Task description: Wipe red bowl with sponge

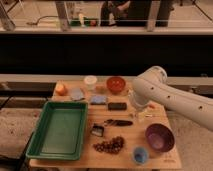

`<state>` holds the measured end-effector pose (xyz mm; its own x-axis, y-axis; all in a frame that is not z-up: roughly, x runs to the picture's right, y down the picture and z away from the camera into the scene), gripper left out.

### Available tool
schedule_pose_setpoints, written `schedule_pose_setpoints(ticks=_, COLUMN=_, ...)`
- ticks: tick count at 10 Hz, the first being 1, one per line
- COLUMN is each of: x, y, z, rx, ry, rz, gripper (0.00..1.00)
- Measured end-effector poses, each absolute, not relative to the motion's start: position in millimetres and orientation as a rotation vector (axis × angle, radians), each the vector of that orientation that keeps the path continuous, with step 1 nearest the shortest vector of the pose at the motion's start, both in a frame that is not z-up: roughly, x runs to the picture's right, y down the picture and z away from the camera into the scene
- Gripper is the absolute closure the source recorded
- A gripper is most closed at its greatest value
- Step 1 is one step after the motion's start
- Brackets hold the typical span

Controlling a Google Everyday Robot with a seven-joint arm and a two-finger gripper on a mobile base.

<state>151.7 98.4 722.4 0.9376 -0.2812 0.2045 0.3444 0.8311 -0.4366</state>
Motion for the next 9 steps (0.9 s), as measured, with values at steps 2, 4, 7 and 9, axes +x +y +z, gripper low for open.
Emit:
schedule_pose_setpoints(ticks=2, x=135, y=97, z=733, rx=-0.489, ry=-0.152, rz=-0.337, gripper=0.2)
schedule_pose_setpoints(ticks=4, x=105, y=94, z=747, rx=-0.496, ry=-0.183, rz=-0.343, gripper=0.2)
schedule_pose_setpoints(ticks=7, x=57, y=84, z=783, rx=-0.517, ry=-0.244, rz=-0.363, gripper=0.2)
schedule_pose_setpoints(ticks=9, x=48, y=73, z=807, rx=-0.525, ry=-0.273, rz=-0.359, gripper=0.2)
